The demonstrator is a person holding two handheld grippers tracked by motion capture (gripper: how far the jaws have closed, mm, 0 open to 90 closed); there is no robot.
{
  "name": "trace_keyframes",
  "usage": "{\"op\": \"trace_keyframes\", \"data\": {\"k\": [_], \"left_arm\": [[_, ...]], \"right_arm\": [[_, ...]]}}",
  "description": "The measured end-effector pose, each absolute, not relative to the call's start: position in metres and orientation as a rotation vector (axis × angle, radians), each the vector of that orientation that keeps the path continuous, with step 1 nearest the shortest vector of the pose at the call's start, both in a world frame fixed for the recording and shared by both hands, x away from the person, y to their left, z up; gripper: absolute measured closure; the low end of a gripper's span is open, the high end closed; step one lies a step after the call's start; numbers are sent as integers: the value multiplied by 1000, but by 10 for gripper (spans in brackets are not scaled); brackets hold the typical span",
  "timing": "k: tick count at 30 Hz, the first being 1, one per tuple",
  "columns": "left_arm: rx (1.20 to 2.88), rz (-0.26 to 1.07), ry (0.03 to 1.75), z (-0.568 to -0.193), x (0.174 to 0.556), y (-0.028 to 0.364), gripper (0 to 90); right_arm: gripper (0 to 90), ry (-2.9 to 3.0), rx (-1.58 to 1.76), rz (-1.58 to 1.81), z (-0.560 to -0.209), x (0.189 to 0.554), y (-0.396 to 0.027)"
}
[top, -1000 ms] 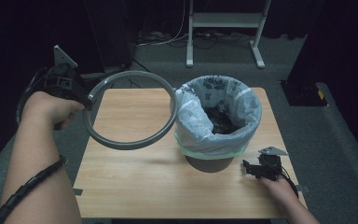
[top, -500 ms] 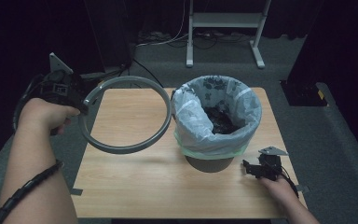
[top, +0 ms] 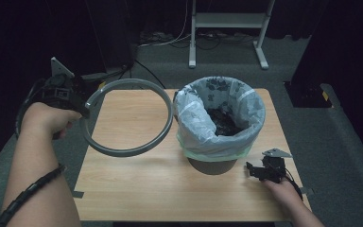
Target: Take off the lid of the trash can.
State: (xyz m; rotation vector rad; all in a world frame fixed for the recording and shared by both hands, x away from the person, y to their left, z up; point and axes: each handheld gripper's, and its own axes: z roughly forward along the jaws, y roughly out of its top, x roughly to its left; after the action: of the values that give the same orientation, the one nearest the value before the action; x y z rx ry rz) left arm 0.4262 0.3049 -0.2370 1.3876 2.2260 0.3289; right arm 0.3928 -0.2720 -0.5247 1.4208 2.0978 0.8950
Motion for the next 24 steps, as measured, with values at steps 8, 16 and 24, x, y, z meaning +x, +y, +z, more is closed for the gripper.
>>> {"op": "trace_keyframes", "data": {"k": [8, 16, 24], "left_arm": [[1381, 324, 2240, -250, 427, 308, 777], [1405, 320, 2248, -269, 427, 309, 776], [1407, 311, 2254, -292, 429, 309, 775]], "right_arm": [[117, 2097, 1417, 894, -525, 393, -272], [115, 2100, 1416, 896, -525, 393, -272], [115, 2100, 1416, 897, -525, 393, -272]]}}
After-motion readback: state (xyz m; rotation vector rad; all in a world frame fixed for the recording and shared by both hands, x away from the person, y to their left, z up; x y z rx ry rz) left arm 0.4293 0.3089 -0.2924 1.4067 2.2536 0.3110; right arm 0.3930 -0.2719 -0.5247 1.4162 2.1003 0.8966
